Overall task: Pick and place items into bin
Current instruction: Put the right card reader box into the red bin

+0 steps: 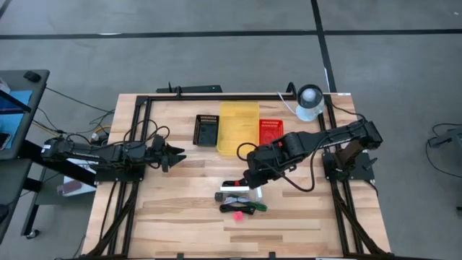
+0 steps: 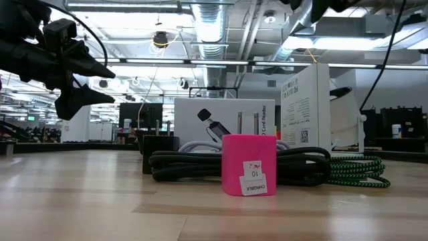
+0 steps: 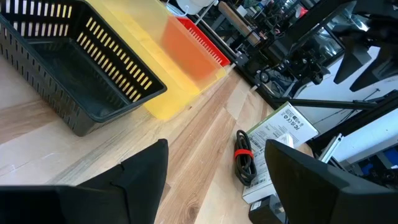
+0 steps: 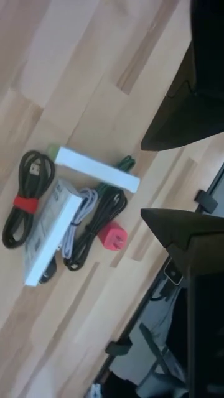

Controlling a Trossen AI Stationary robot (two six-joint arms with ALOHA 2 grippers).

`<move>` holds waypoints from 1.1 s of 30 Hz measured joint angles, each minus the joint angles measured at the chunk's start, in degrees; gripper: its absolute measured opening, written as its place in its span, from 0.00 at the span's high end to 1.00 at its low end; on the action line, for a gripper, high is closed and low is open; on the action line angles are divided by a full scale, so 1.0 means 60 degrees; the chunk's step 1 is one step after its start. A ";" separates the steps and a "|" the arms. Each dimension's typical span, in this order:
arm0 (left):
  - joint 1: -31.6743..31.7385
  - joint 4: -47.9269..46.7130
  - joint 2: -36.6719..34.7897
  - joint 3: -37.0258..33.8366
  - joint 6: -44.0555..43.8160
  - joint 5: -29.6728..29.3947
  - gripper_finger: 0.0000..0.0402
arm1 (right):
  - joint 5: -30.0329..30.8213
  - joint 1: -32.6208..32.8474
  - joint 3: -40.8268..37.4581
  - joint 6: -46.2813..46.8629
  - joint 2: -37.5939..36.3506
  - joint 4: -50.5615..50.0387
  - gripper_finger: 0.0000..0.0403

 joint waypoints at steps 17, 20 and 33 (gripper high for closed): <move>-0.0004 -0.0004 0.0000 -0.0004 -0.0004 0.0000 0.36 | -0.0824 -0.0191 0.0011 -0.0873 0.1119 0.0519 0.58; -0.0003 -0.0004 0.0000 -0.0001 -0.0004 -0.0001 0.36 | -0.0887 -0.0191 -0.0004 -0.0859 0.1337 0.0260 0.55; -0.0004 -0.0004 0.0000 -0.0004 -0.0001 -0.0002 0.36 | -0.0739 -0.0253 0.0000 -0.0410 0.1361 0.0145 0.42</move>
